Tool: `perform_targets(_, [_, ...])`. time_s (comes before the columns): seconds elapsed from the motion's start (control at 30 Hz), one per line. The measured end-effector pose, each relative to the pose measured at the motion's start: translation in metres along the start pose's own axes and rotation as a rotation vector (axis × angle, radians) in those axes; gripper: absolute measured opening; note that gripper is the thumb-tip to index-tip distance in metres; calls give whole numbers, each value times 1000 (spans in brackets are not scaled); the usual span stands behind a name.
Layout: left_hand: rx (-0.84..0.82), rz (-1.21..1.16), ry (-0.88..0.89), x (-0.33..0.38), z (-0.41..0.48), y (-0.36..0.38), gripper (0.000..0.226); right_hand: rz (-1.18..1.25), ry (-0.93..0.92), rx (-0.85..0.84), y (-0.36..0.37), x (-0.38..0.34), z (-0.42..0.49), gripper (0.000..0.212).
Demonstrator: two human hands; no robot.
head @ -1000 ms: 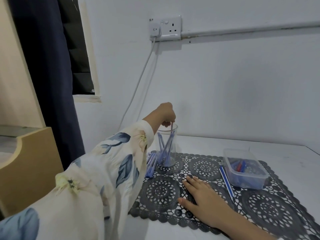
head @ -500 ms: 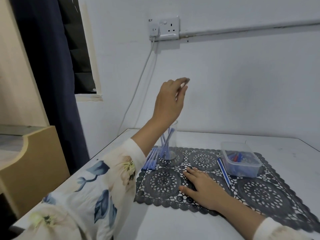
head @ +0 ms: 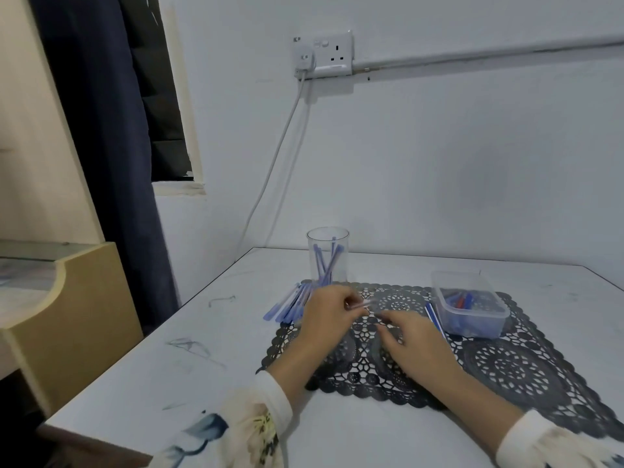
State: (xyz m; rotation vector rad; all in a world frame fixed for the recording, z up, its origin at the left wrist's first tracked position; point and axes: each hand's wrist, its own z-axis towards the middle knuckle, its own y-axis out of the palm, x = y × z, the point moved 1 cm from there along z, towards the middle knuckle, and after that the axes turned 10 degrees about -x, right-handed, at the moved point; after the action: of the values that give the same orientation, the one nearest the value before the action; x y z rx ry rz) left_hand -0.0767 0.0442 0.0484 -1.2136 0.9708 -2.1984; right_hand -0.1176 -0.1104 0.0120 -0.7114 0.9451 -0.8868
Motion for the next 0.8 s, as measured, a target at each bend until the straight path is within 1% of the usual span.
perform_targets(0.13, [-43, 46, 8, -4, 0, 5, 16, -31, 8, 99, -5, 7, 2, 25])
perform_targets(0.2, [-61, 76, 23, -6, 0, 9, 17, -74, 19, 112, -8, 9, 3, 25])
perform_targets(0.27, [-81, 85, 44, -8, -1, 12, 18, -109, 8, 92, -10, 11, 3, 27])
perform_targets(0.37, [-90, 77, 108, -9, -1, 16, 20, -162, -68, 56, -10, 14, 4, 30])
perform_targets(0.47, [-83, 62, 181, -9, -2, 19, 21, -263, -133, 19, -7, 17, 5, 27])
perform_targets(0.57, [-85, 62, 235, -9, -1, 25, 21, -326, -161, 45, -4, 24, 9, 23])
perform_targets(0.73, [-41, 59, 199, -10, -4, 20, 11, -354, -226, 143, -6, 21, 9, 22])
perform_targets(0.8, [-32, 82, 187, -12, -3, 17, 12, -361, -230, 174, -7, 21, 9, 23])
